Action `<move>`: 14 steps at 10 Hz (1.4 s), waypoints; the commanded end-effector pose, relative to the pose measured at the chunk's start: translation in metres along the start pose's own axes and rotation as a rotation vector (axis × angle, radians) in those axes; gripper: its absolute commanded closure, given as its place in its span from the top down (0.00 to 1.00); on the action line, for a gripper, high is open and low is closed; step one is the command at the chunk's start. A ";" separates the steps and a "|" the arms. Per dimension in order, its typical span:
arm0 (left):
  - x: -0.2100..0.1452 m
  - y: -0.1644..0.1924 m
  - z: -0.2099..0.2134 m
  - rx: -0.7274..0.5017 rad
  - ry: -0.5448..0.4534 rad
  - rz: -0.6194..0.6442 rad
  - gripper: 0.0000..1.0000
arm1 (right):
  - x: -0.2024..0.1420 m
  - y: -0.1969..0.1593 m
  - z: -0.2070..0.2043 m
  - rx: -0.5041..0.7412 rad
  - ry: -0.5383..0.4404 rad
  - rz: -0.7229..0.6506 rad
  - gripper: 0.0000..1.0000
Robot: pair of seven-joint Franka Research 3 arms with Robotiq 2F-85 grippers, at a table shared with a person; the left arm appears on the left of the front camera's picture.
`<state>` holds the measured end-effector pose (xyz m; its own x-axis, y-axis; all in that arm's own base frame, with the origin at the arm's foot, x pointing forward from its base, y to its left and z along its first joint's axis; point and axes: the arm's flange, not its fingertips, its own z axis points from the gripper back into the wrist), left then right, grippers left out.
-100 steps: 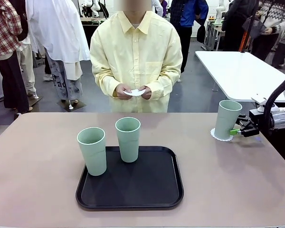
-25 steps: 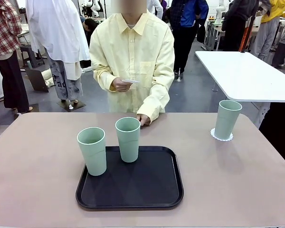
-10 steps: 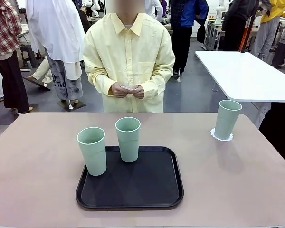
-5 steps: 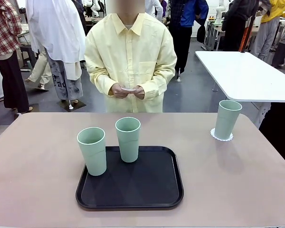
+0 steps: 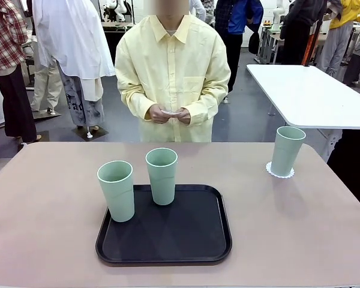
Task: Place coasters on the table and set cups on them.
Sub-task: Take one Reusable plastic cup from the Flat Tray and place it on a coaster set by the human.
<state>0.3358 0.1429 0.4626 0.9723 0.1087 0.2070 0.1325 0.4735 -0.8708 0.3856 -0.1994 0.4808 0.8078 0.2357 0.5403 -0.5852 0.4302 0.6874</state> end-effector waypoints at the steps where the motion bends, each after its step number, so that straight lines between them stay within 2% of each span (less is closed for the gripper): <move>1: 0.000 0.000 0.001 -0.017 -0.009 -0.017 1.00 | 0.033 0.052 -0.036 -0.090 0.118 0.194 1.00; 4: 0.000 0.000 0.001 -0.017 -0.009 -0.017 1.00 | 0.066 0.128 -0.134 -0.225 0.253 0.484 1.00; 6: 0.000 0.000 0.001 -0.017 -0.009 -0.017 1.00 | 0.072 0.149 -0.196 -0.288 0.309 0.631 1.00; 8: 0.000 0.000 0.001 -0.017 -0.009 -0.017 1.00 | 0.076 0.148 -0.252 -0.348 0.370 0.768 1.00; 10: 0.000 0.000 0.001 -0.017 -0.009 -0.017 1.00 | 0.077 0.134 -0.282 -0.340 0.399 0.824 1.00; 12: 0.000 0.000 0.001 -0.017 -0.009 -0.017 1.00 | 0.076 0.115 -0.288 -0.341 0.388 0.730 1.00; 13: 0.000 0.000 0.001 -0.017 -0.009 -0.017 1.00 | 0.074 0.142 -0.291 -0.335 0.404 0.798 1.00; 14: 0.000 0.000 0.001 -0.017 -0.009 -0.017 1.00 | 0.074 0.142 -0.291 -0.335 0.404 0.798 1.00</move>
<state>0.3362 0.1427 0.4628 0.9717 0.1119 0.2079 0.1326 0.4700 -0.8726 0.3901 0.1292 0.4666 0.1990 0.8162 0.5425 -0.9712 0.2382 -0.0022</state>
